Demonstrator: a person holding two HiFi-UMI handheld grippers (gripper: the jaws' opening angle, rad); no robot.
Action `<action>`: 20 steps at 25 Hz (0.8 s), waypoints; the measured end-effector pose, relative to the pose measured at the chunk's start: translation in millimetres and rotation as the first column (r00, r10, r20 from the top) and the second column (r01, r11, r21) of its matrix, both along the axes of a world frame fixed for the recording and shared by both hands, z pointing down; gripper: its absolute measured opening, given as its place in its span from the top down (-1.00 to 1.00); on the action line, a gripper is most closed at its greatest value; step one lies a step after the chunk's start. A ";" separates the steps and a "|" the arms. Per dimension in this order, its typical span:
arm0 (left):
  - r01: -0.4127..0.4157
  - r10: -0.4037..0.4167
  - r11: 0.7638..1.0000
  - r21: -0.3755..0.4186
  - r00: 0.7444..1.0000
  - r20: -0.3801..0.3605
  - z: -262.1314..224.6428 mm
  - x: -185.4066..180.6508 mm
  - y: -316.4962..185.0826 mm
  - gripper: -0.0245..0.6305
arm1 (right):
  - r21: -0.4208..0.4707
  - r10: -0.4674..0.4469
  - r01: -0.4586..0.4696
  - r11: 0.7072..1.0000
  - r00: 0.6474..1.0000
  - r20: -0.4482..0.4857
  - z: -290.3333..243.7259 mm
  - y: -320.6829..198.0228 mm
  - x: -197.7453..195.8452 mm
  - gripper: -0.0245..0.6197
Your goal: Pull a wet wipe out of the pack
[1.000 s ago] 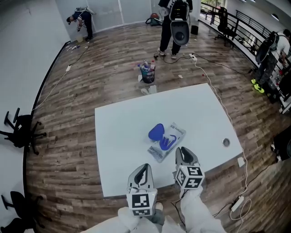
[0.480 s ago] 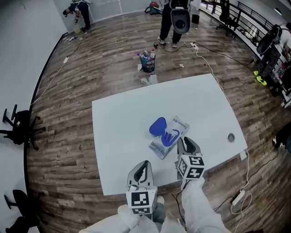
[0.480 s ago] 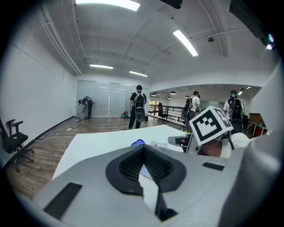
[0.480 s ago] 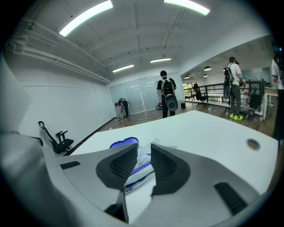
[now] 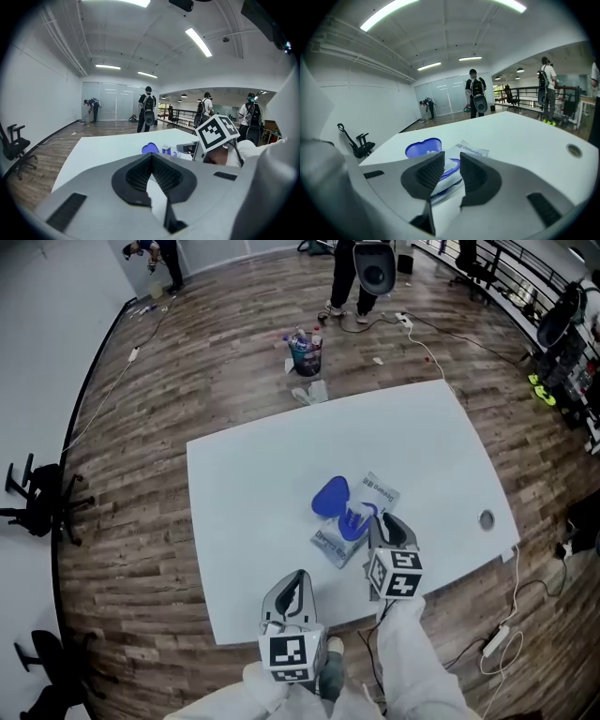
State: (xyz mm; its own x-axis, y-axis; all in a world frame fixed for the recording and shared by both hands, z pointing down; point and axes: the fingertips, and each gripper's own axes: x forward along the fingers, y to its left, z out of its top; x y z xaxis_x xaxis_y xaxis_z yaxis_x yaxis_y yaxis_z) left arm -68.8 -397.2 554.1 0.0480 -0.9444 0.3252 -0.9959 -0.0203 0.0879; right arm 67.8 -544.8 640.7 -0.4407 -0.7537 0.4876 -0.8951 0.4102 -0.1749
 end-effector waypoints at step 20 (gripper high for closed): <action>0.009 -0.010 0.999 -0.046 1.000 -0.021 15.8 -14.2 -14.1 0.92 | -0.070 -0.090 0.086 0.994 0.994 -0.054 21.1 -14.3 -30.7 0.61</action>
